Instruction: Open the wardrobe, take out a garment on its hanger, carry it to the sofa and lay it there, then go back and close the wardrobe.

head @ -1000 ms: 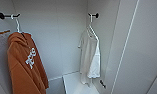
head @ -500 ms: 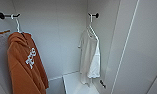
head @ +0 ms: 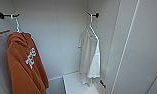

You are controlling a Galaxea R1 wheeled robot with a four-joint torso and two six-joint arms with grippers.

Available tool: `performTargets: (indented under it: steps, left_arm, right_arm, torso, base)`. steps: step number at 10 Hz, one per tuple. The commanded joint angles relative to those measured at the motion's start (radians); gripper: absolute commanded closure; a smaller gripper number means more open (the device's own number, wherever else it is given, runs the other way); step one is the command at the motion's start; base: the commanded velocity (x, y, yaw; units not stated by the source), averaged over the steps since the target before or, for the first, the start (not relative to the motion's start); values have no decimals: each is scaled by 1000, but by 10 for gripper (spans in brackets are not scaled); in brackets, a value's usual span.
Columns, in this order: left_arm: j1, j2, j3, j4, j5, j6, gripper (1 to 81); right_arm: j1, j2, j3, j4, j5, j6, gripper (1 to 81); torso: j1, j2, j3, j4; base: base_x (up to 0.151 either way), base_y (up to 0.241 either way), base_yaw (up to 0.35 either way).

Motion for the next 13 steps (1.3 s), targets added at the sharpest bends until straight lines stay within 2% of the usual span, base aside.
performTargets:
  steps: [1,4,10,13]
  left_arm:
    - [-172,-48,146,2,54,-3,10]
    - [-242,-84,258,0,71,-5,10]
    - [-443,-174,461,-92,106,-6,10]
    - [-573,-171,481,-155,138,-6,10]
  right_arm:
    - [46,3,1,5,-57,-2,10]
    - [46,3,-2,5,-57,-2,10]
    - [51,3,-8,5,-60,-2,10]
    - [51,2,-13,5,-60,-2,10]
  torso:
    - [0,0,0,0]
    - [0,0,0,0]
    - [1,0,0,0]
    - [1,1,-1,0]
  base:
    - [0,0,0]
    - [0,0,0]
    - [0,0,0]
    - [0,0,0]
